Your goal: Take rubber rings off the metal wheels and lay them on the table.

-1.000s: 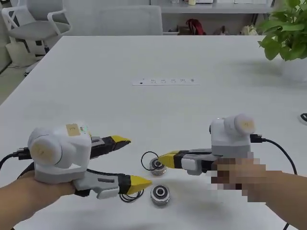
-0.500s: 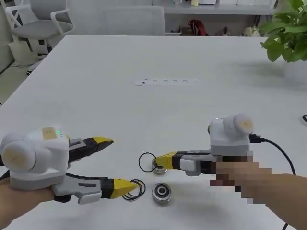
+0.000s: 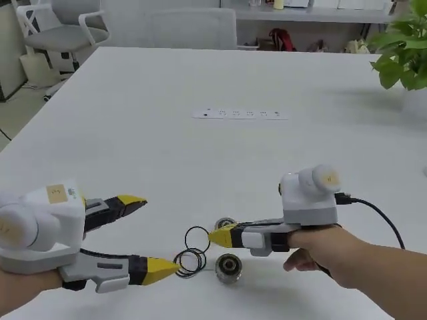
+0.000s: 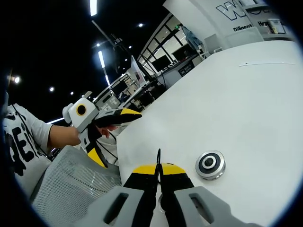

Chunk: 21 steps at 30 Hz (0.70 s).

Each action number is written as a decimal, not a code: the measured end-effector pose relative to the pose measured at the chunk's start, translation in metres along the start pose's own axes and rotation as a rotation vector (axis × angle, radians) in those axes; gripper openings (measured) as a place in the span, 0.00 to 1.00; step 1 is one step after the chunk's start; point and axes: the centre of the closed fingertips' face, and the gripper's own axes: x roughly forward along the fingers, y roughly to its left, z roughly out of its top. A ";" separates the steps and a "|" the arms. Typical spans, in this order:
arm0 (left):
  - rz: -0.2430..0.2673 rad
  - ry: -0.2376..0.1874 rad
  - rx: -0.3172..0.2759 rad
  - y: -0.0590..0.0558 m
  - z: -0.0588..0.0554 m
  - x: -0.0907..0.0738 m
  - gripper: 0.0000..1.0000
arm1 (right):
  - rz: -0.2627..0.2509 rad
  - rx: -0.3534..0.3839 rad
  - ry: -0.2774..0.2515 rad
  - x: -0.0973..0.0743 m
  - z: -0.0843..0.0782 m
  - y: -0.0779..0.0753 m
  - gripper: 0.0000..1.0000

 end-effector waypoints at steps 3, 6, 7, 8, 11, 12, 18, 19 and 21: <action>0.005 -0.001 -0.007 0.001 -0.001 -0.002 0.76 | 0.002 0.008 0.018 0.003 -0.004 0.000 0.00; 0.010 -0.001 -0.010 0.002 -0.002 -0.003 0.76 | -0.005 0.023 0.040 0.005 -0.009 -0.002 0.00; 0.010 -0.001 -0.011 0.002 -0.002 -0.003 0.76 | -0.006 0.027 0.046 0.005 -0.011 -0.002 0.00; 0.012 -0.001 -0.014 0.002 -0.002 -0.004 0.76 | -0.008 0.029 0.050 0.005 -0.012 -0.003 0.00; 0.014 0.002 -0.018 0.002 -0.005 -0.005 0.76 | -0.014 0.037 0.068 0.006 -0.016 -0.004 0.00; 0.015 0.003 -0.020 0.002 -0.006 -0.005 0.76 | -0.015 0.035 0.070 0.006 -0.016 -0.004 0.00; 0.017 0.007 -0.027 0.003 -0.008 -0.005 0.76 | -0.038 0.006 0.096 0.007 -0.020 -0.007 0.00; 0.017 0.009 -0.027 0.003 -0.009 -0.005 0.76 | -0.044 -0.004 0.097 0.007 -0.020 -0.008 0.00; 0.018 0.008 -0.028 0.004 -0.009 -0.005 0.76 | -0.050 -0.014 0.104 0.007 -0.021 -0.010 0.01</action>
